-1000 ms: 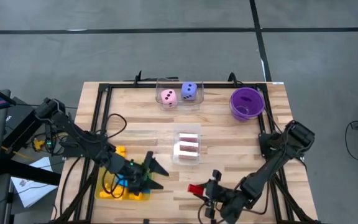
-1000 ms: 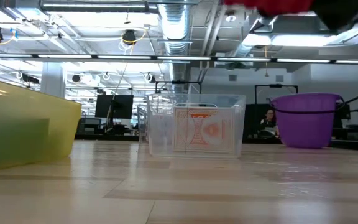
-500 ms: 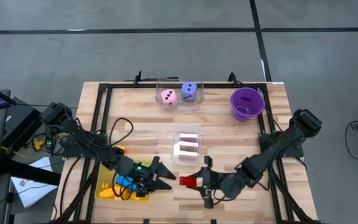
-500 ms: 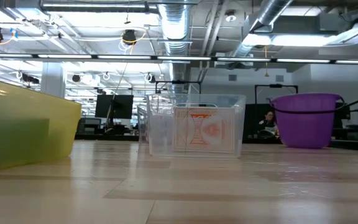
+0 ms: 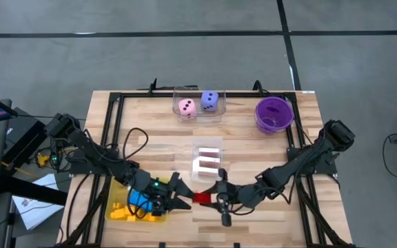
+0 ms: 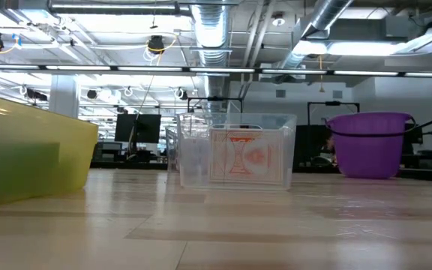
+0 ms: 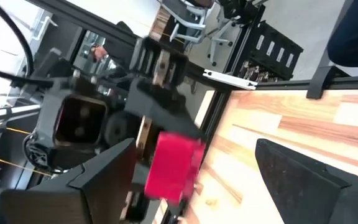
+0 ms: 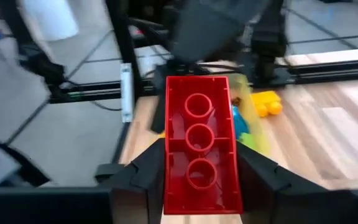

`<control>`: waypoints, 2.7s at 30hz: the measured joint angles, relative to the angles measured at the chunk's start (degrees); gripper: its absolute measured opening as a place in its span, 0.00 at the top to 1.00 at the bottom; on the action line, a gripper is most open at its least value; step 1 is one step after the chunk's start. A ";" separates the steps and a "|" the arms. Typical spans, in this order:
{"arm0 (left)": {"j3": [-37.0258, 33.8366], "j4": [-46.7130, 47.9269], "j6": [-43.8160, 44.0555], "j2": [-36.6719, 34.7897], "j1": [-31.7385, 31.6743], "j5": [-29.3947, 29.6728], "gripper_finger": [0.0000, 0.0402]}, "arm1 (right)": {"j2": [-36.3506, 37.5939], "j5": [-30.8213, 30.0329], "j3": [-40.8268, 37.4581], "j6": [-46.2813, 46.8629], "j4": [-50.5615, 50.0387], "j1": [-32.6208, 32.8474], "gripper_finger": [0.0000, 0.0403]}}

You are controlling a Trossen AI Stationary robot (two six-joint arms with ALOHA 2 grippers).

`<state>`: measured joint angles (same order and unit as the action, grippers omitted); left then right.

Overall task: Pick & Place Toys
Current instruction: Put the red game piece into the yellow bin

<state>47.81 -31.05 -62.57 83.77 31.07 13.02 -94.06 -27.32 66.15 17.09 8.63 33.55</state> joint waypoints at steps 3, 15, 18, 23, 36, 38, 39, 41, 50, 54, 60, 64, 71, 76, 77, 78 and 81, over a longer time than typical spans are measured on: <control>0.00 -0.01 0.26 0.00 -0.69 0.00 0.20 | 0.00 0.49 0.00 -0.09 1.04 0.09 0.61; -0.02 -0.94 3.16 1.33 -3.89 -6.57 0.32 | -2.78 4.50 0.02 -0.32 4.34 -2.56 0.67; 0.02 -2.55 1.90 2.99 -4.22 -6.56 0.34 | -2.84 4.75 0.02 -0.18 4.69 -3.09 0.62; 0.04 -5.75 0.44 4.52 -4.35 -6.99 0.38 | -2.80 4.84 0.02 -0.16 5.15 -2.88 0.57; -0.02 -4.45 -1.17 4.61 -4.33 -7.06 0.72 | -2.69 4.64 0.02 -0.51 5.37 -2.48 0.63; -0.02 -4.50 -1.25 4.61 -4.33 -7.01 0.77 | -2.69 4.82 0.02 -0.33 5.35 -2.50 0.60; -0.02 -4.65 -0.59 4.61 -4.33 -6.95 0.78 | -2.69 4.71 0.02 -0.41 5.35 -2.50 0.59; -0.02 -5.09 -0.14 4.61 -4.35 -6.51 0.78 | -2.69 4.63 0.02 -0.61 5.33 -2.50 0.56; -0.02 -5.11 -0.11 4.61 -4.35 -5.31 0.76 | -2.67 4.60 0.02 -0.62 5.22 -2.41 0.50; 0.04 -5.24 -0.13 4.61 -4.04 -2.36 0.77 | -2.39 4.14 0.02 -0.60 4.98 -2.01 0.49; 0.05 -4.62 -0.15 4.61 -3.99 0.11 0.77 | -1.63 3.28 0.02 -0.62 2.27 -1.47 0.47; 0.11 -4.32 0.41 4.59 -3.42 0.48 0.77 | -0.31 3.16 -0.05 -1.55 0.30 -0.69 0.45; -0.07 -1.74 3.97 4.70 -2.20 2.51 0.77 | 4.29 1.88 0.09 -4.21 -3.03 2.25 0.45; -0.02 0.80 6.15 4.54 -0.04 10.66 0.77 | 7.36 -4.76 -0.02 -5.52 -8.78 4.87 0.45; -0.02 1.49 6.94 4.57 0.28 12.17 0.77 | 8.04 -6.82 0.01 -5.97 -9.02 5.22 0.45; -0.02 2.06 7.69 4.57 0.52 13.42 0.77 | 8.75 -8.58 0.02 -6.45 -9.92 5.90 0.45; -0.04 3.34 10.10 4.30 1.69 16.90 0.77 | 10.51 -11.36 0.01 -7.53 -12.02 7.60 0.45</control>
<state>47.77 -27.71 -52.47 88.07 32.76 29.92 -83.56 -38.67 66.16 9.56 -3.39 41.15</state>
